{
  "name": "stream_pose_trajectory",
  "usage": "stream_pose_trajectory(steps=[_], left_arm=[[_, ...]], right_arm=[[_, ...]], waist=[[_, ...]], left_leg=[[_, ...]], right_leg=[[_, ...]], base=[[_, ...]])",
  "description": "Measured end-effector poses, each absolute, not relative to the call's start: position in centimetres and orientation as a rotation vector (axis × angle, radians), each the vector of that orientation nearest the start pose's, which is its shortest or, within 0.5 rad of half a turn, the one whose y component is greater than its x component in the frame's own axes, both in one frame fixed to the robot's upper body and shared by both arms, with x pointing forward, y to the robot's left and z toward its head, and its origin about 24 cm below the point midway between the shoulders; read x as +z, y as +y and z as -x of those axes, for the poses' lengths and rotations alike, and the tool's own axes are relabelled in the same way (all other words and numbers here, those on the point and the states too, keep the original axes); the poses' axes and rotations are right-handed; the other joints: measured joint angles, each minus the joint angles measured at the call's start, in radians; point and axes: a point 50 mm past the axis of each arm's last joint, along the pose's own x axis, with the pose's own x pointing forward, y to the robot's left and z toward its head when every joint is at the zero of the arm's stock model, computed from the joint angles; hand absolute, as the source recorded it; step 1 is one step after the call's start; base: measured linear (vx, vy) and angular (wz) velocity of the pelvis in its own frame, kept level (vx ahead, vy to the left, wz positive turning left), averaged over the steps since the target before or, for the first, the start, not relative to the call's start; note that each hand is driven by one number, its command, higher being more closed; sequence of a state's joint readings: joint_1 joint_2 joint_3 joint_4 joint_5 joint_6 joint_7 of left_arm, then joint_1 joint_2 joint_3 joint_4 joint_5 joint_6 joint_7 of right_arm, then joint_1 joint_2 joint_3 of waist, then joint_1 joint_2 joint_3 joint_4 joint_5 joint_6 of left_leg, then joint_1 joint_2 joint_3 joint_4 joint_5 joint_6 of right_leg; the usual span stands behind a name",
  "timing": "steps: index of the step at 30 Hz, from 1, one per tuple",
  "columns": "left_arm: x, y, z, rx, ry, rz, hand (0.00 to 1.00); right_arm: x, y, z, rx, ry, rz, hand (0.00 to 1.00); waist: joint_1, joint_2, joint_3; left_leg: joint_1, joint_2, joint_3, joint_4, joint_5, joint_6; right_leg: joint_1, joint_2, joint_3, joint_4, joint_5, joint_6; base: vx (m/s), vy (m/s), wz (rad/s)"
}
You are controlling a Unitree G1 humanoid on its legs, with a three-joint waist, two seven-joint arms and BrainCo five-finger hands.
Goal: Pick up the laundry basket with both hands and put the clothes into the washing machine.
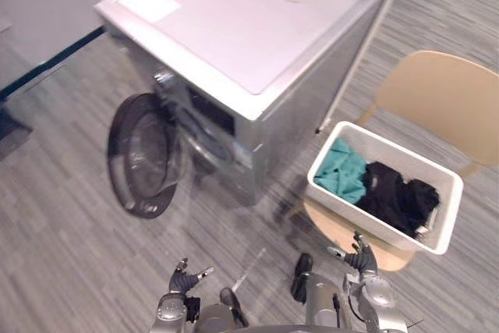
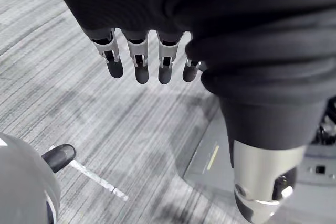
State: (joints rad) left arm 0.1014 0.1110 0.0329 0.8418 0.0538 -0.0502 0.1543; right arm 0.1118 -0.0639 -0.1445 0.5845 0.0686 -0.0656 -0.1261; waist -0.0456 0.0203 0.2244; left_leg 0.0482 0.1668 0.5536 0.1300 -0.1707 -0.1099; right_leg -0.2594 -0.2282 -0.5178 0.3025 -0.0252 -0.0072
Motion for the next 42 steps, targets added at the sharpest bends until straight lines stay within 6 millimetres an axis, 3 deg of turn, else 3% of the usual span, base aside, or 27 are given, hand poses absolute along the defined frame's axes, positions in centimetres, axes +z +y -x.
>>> stream_pose_trajectory(steps=[2,4,5,7,9,11,13,14,15,17,19,22,28,31,35,39,42], left_arm=[[-13.6,20.6,-13.5,0.212,0.881,-0.214,0.00],[-13.5,20.7,-13.6,0.218,0.879,-0.214,0.00],[-13.6,20.5,-13.5,0.216,0.883,-0.208,0.00],[-13.9,19.8,-13.0,0.210,0.897,-0.188,0.00],[-13.9,19.2,-13.2,0.203,0.893,-0.173,0.00],[-13.9,18.8,-13.3,0.199,0.886,-0.162,0.00],[-13.9,18.7,-13.5,0.205,0.882,-0.149,0.00],[-13.9,18.6,-13.5,0.206,0.883,-0.148,0.00],[-13.9,18.5,-13.5,0.207,0.884,-0.145,0.00],[-13.8,18.7,-14.1,0.215,0.878,-0.157,0.00],[-13.8,18.7,-14.2,0.211,0.880,-0.162,0.00],[-13.9,19.0,-13.7,0.220,0.897,-0.167,0.00],[-14.2,19.9,-12.9,0.241,0.926,-0.181,0.00],[-14.1,20.2,-12.9,0.239,0.915,-0.189,0.00],[-14.0,20.8,-12.9,0.234,0.909,-0.212,0.00],[-13.8,21.6,-12.9,0.221,0.908,-0.234,0.00],[-13.8,21.8,-12.8,0.222,0.912,-0.242,0.00]], right_arm=[[-9.8,-21.3,-16.8,-0.346,0.624,0.003,0.00],[-10.1,-21.0,-16.3,-0.351,0.636,-0.004,0.00],[-10.2,-21.1,-16.1,-0.357,0.642,-0.003,0.00],[-10.1,-21.4,-15.8,-0.376,0.642,0.004,0.00],[-9.8,-21.4,-16.1,-0.394,0.624,0.000,0.00],[-9.8,-21.5,-16.0,-0.417,0.619,-0.008,0.00],[-9.8,-21.4,-15.8,-0.449,0.622,-0.025,0.00],[-9.8,-21.6,-15.7,-0.479,0.620,-0.029,0.00],[-9.6,-21.8,-15.8,-0.490,0.612,-0.025,0.00],[-9.5,-21.3,-15.5,-0.514,0.602,-0.044,0.00],[-8.9,-22.0,-15.0,-0.549,0.578,-0.021,0.00],[-7.3,-23.1,-15.1,-0.592,0.510,0.005,0.00],[-1.4,-25.0,-16.9,-0.583,0.242,0.221,0.00],[-0.1,-25.8,-17.9,-0.515,0.193,0.323,0.00],[0.9,-24.6,-20.2,-0.334,0.140,0.416,0.00],[0.0,-23.6,-22.2,-0.180,0.173,0.475,0.00],[-0.3,-22.8,-24.8,-0.042,0.190,0.582,0.00]], waist=[[-0.027,0.011,-0.002],[-0.022,0.004,-0.001],[-0.022,0.006,0.000],[-0.018,0.021,0.010],[-0.016,0.022,0.014],[0.001,0.014,0.020],[0.009,0.012,0.023],[0.008,0.019,0.024],[0.008,0.039,0.025],[0.004,-0.009,0.030],[0.006,-0.014,0.029],[0.007,-0.015,0.028],[0.005,-0.020,0.026],[0.008,-0.024,0.023],[0.011,-0.028,0.020],[0.029,-0.028,0.020],[0.050,-0.019,0.023]], left_leg=[[0.003,0.042,0.027,0.031,-0.011,-0.020],[-0.009,0.110,0.030,0.177,-0.022,-0.030],[-0.031,0.153,0.016,0.305,-0.020,-0.027],[-0.102,0.244,-0.080,0.605,0.035,0.019],[-0.191,0.218,-0.195,0.744,-0.027,-0.001],[-0.265,0.131,-0.284,0.693,-0.091,0.002],[-0.277,0.081,-0.350,0.501,-0.090,0.001],[-0.267,0.050,-0.413,0.328,-0.061,-0.013],[-0.266,0.040,-0.435,0.262,0.019,0.001],[-0.231,-0.014,-0.410,0.234,0.019,0.009],[-0.225,-0.040,-0.400,0.234,0.016,0.014],[-0.190,-0.046,-0.364,0.233,-0.008,0.051],[-0.152,-0.045,-0.327,0.218,-0.020,0.053],[-0.161,-0.045,-0.327,0.218,-0.031,0.059],[-0.195,-0.048,-0.334,0.228,-0.033,0.063],[-0.231,-0.062,-0.364,0.239,-0.032,0.064],[-0.296,-0.065,-0.396,0.255,-0.018,0.079]], right_leg=[[-0.004,0.040,0.017,-0.001,-0.013,0.009],[0.007,0.088,0.067,-0.004,-0.039,-0.007],[0.033,0.109,0.085,-0.013,-0.044,-0.009],[0.098,0.149,0.150,-0.029,-0.068,-0.023],[0.118,0.158,0.207,-0.031,-0.089,-0.035],[0.145,0.157,0.288,-0.048,-0.094,-0.024],[0.162,0.153,0.329,-0.045,-0.092,-0.001],[0.163,0.156,0.360,-0.037,-0.097,0.027],[0.164,0.164,0.371,-0.030,-0.102,0.040],[0.176,0.118,0.402,-0.075,-0.090,0.085],[0.207,0.094,0.408,-0.125,-0.070,0.110],[0.239,0.084,0.417,-0.151,-0.061,0.123],[0.236,0.088,0.469,-0.156,-0.048,0.137],[0.225,0.092,0.481,-0.171,-0.032,0.136],[0.196,0.086,0.489,-0.174,-0.019,0.142],[0.174,0.080,0.464,-0.177,-0.012,0.143],[0.133,0.076,0.433,-0.169,-0.004,0.144]], base=[[0.17,-0.119,-0.66],[0.19,-0.170,-0.78],[0.25,-0.212,-0.79],[0.27,-0.129,-0.98],[0.23,0.017,-0.99],[0.26,0.069,-1.00],[0.23,0.158,-0.84],[0.22,0.220,-0.79],[0.25,0.268,-0.72],[0.21,0.230,-0.32],[0.15,0.146,-0.01],[0.13,0.130,-0.17],[0.01,0.020,-0.30],[-0.07,0.033,-0.12],[-0.10,0.034,-0.07],[-0.11,0.032,0.19],[-0.04,0.004,0.33]])
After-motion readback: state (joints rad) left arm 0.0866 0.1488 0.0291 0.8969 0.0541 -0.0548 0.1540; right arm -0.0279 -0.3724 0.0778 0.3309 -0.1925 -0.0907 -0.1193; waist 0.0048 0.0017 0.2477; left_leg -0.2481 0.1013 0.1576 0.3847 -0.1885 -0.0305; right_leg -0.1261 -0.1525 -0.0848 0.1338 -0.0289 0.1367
